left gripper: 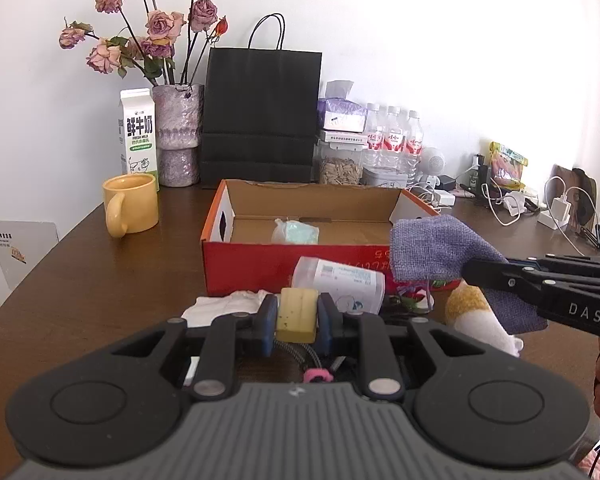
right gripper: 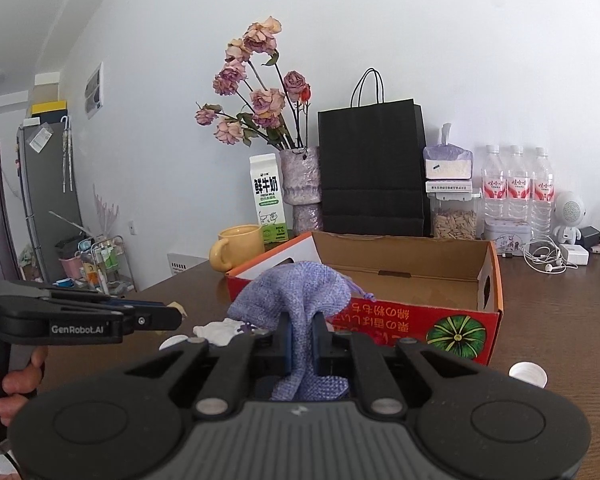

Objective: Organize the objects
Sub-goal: 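Carry the pouch and sponge into the box and open both tools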

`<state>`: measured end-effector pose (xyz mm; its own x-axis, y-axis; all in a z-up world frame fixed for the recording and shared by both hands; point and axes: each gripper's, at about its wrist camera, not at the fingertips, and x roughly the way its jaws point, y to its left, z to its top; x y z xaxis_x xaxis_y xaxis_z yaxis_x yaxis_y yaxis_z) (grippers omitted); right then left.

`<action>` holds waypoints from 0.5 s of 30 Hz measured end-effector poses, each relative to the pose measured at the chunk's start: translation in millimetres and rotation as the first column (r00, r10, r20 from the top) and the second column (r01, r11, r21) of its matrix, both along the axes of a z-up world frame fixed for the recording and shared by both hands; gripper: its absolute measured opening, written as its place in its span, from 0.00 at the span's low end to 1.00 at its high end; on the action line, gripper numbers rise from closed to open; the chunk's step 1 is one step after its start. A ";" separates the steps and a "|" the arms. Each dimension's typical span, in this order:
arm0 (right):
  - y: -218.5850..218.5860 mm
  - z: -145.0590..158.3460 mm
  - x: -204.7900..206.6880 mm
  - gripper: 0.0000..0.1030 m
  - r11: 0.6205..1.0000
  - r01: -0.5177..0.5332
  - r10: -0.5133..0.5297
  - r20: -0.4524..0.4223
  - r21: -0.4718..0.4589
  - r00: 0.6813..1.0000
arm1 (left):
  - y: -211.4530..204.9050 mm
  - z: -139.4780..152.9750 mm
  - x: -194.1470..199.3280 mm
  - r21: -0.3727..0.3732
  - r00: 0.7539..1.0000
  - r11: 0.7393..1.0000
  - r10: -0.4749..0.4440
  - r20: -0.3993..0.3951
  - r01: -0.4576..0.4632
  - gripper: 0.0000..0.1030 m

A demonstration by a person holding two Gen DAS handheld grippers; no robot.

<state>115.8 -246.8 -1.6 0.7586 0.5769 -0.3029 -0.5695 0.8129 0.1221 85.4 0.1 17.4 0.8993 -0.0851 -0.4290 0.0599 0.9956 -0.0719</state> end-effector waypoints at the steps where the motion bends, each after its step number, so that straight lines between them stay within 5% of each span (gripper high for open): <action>1: 0.8 1.3 4.2 0.08 1.000 0.005 -0.005 0.003 -0.001 1.000 | -0.3 2.0 5.2 -0.002 1.000 1.000 0.001 0.004 -0.001 0.22; 15: 10.7 19.1 81.3 0.08 0.996 0.084 -0.084 0.031 -0.006 0.996 | -9.1 24.0 93.1 -0.017 1.000 1.000 -0.002 0.031 0.002 0.22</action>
<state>197.1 -236.0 17.5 0.8131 0.5090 -0.2825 -0.5028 0.8586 0.0997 178.5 -8.9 41.4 0.9118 -0.0942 -0.3997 0.0644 0.9941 -0.0873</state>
